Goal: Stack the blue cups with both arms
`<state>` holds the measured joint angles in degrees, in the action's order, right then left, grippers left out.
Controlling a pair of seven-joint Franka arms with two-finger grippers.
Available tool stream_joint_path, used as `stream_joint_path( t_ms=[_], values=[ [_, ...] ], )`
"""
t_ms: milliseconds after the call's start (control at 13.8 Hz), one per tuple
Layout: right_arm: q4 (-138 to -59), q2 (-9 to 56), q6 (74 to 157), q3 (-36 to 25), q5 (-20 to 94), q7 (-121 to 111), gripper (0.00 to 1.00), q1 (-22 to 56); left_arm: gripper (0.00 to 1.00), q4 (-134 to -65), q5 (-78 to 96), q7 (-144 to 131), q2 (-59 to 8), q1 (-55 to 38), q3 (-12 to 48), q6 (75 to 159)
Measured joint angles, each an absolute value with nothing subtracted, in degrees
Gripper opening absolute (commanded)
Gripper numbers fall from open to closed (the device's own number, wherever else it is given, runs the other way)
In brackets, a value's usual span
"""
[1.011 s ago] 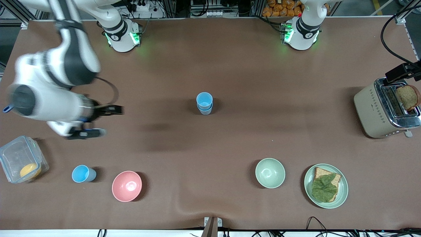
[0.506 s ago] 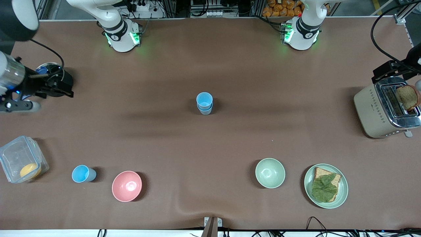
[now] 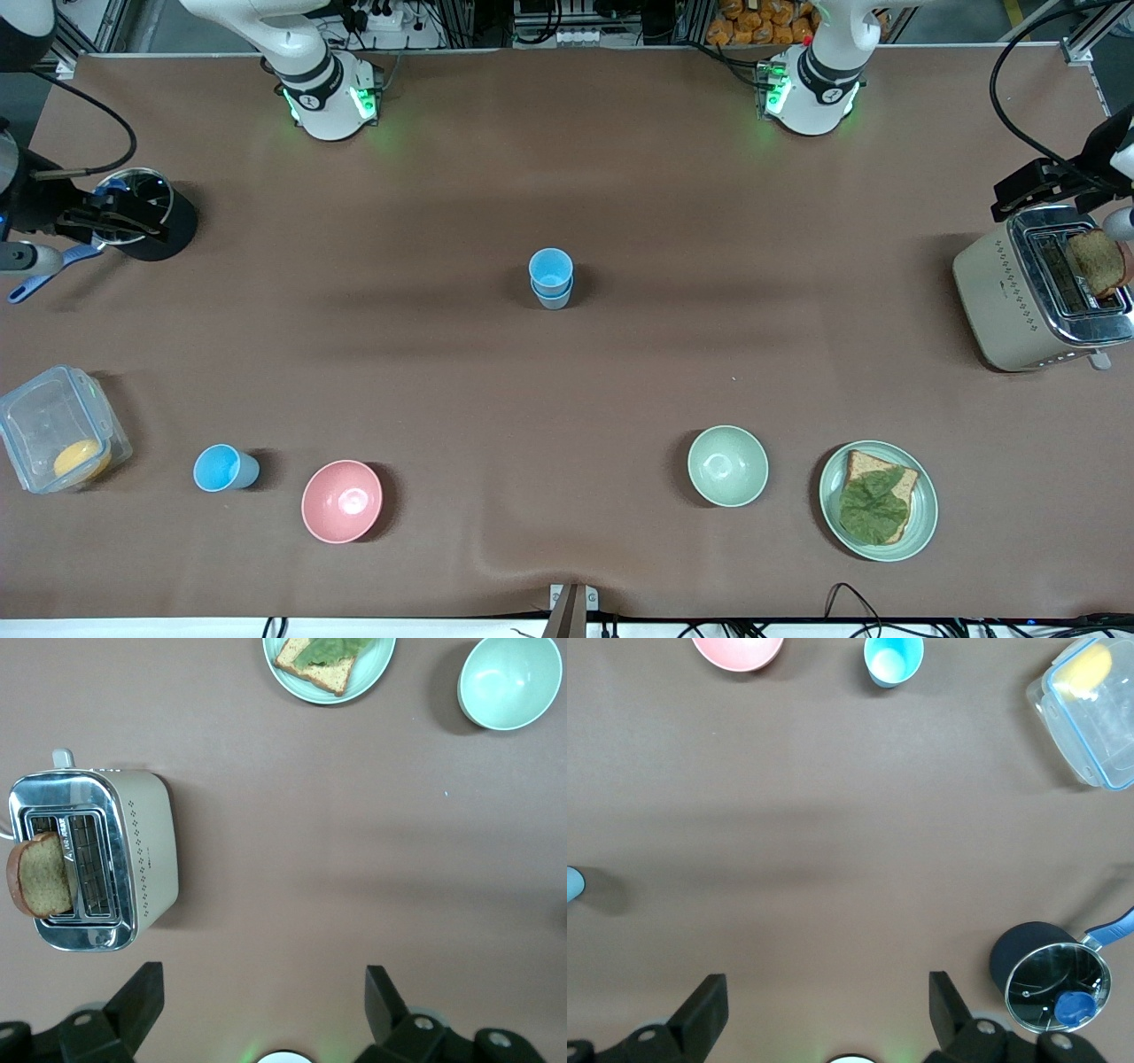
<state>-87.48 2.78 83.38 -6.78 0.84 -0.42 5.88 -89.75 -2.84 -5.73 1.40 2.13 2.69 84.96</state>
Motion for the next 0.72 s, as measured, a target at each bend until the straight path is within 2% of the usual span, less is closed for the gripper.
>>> stream_joint_path(
  t_ms=[722],
  values=[
    [-87.6,2.8,85.5,-6.9,0.8,-0.4,1.0,5.3,1.0,-89.7,-2.0,-6.2,1.4,2.0,2.7,85.0]
  ],
)
